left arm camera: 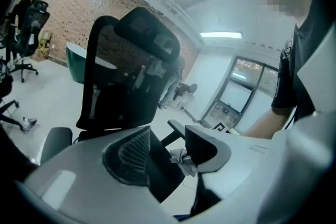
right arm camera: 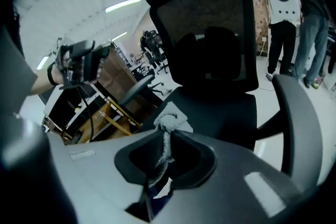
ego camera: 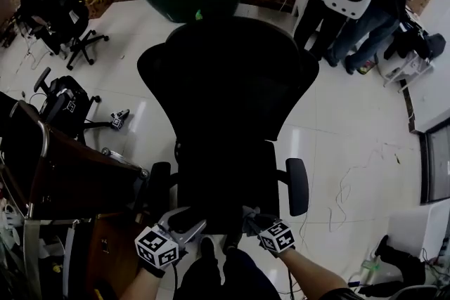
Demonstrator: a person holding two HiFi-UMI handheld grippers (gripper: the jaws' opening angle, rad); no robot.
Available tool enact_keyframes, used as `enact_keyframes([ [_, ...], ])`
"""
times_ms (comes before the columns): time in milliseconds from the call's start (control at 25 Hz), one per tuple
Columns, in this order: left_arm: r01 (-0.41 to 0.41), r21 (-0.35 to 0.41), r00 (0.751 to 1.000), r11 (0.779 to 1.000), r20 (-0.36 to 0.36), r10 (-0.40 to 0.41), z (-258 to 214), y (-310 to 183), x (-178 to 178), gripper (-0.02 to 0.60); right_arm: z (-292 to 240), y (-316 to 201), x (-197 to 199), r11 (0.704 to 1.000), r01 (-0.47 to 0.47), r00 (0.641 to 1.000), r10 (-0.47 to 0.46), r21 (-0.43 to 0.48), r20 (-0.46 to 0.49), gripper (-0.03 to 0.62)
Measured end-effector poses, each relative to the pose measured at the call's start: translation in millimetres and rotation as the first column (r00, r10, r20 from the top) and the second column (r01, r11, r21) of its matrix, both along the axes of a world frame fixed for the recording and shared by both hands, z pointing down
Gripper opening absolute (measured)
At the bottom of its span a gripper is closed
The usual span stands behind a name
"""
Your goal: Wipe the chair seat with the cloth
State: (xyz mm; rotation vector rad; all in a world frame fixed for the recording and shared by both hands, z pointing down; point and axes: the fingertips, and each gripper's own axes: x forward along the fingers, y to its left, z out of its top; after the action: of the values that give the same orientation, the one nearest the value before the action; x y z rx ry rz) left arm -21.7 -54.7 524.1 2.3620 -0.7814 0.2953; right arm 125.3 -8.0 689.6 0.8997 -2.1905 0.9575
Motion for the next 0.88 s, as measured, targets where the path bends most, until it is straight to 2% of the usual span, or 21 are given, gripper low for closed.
enact_keyframes([
  [200,-0.026,0.028,0.999,0.999,-0.023,0.026,-50.1,39.6,-8.6,0.227,-102.5,32.7,-13.1,0.991,-0.031,0.996,0.021,0.129,0.081,0.043],
  [400,-0.065,0.093,0.996,0.994,-0.048,0.07,-102.4,96.4,-36.0,0.227,-197.9,60.6,-48.2,0.961,-0.102,0.979,0.051,0.256,0.2,0.041],
  [720,-0.129,0.212,0.984,0.969,-0.092,0.151,-159.6,219.4,-75.4,0.227,-305.6,171.7,-99.1,0.883,-0.187,0.962,0.074,0.431,0.264,0.041],
  [880,-0.164,0.216,0.977,0.962,-0.102,0.19,-175.2,278.4,-89.3,0.227,-341.9,230.1,-110.0,0.866,-0.24,0.948,0.112,0.439,0.297,0.041],
])
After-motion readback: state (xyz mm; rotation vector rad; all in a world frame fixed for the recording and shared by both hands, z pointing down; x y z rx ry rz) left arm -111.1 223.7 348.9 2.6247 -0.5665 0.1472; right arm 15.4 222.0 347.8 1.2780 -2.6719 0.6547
